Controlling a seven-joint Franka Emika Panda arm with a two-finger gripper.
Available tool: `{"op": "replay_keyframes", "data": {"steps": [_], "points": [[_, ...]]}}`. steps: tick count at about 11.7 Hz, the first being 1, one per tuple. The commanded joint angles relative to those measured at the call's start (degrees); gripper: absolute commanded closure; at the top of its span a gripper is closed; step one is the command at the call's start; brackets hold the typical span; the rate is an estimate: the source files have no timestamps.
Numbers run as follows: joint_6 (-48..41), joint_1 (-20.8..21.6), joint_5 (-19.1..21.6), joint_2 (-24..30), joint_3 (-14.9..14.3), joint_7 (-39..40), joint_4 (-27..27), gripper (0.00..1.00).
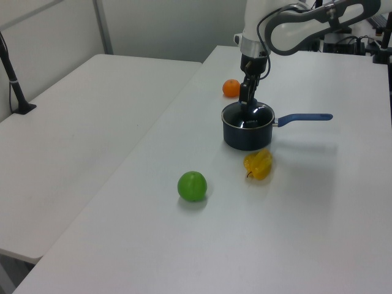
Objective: Open lid
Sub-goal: 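Lower the gripper onto the blue knob and close on it, then lift the glass lid off the saucepan and carry it aside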
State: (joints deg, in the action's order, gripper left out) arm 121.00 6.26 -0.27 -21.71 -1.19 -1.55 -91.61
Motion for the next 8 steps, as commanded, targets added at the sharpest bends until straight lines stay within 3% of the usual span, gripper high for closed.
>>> {"op": "replay_keyframes", "data": {"steps": [1, 5, 8], "points": [[0.3, 0.2, -0.3, 1.8, -0.4, 0.8, 0.3, 0.58], [-0.1, -1.6, 0.3, 5.6, -1.1, 0.7, 0.1, 0.58], [-3.5, -8.0, 0.6, 8.8, -1.1, 4.3, 0.1, 0.58]]}}
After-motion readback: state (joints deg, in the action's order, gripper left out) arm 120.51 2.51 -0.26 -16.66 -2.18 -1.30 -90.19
